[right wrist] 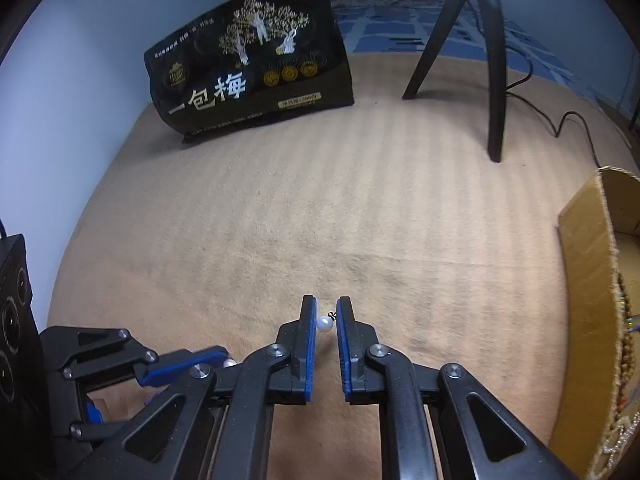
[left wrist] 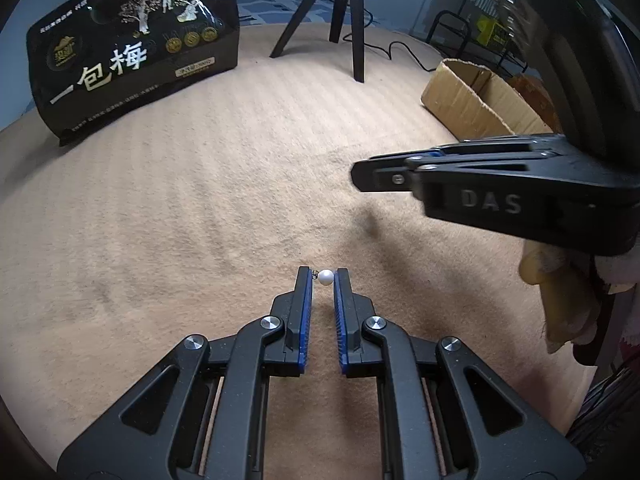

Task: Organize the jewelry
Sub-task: 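Lift the earring in the left gripper while the right carries its earring over the box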

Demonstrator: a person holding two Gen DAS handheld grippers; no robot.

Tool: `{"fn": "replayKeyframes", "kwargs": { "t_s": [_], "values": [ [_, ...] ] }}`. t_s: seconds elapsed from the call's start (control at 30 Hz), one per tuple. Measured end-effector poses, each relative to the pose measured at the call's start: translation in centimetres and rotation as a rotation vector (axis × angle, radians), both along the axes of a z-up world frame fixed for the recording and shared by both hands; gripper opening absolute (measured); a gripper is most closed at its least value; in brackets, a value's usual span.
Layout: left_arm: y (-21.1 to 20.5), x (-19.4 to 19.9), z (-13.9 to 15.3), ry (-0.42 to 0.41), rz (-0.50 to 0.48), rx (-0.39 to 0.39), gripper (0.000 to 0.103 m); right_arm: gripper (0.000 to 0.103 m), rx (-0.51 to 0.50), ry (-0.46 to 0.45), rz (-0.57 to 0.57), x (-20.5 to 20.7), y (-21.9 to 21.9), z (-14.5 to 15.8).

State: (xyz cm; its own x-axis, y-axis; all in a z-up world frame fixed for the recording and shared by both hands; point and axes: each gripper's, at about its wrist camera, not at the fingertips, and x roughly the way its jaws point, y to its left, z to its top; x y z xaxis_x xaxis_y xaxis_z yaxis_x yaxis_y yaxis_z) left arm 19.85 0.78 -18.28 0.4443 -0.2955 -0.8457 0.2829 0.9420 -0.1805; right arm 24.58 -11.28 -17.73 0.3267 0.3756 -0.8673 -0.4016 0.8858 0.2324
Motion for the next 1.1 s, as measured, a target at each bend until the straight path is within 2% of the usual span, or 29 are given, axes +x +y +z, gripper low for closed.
{"fn": "replayKeyframes", "kwargs": {
  "t_s": [0.3,0.53,0.87,1.1],
  "values": [
    [0.2,-0.8,2.5,-0.040,0.021,-0.029,0.009,0.008,0.005,-0.062,0.006,-1.7,-1.9,3.3],
    [-1.0,-1.2,5.7,-0.103,0.014,-0.052,0.009,0.008,-0.004,-0.137,0.013,-4.1,-3.9,7.0],
    [-3.9,-2.0,8.6,-0.152,-0.015,-0.069,0.009,0.008,0.009,-0.194,-0.042,-6.5,-8.6,10.5],
    [-7.6,-1.9,10.1,-0.180,-0.061,-0.079,0.009,0.008,-0.015,-0.238,-0.087,-8.2,-12.5,12.2]
  ]
}}
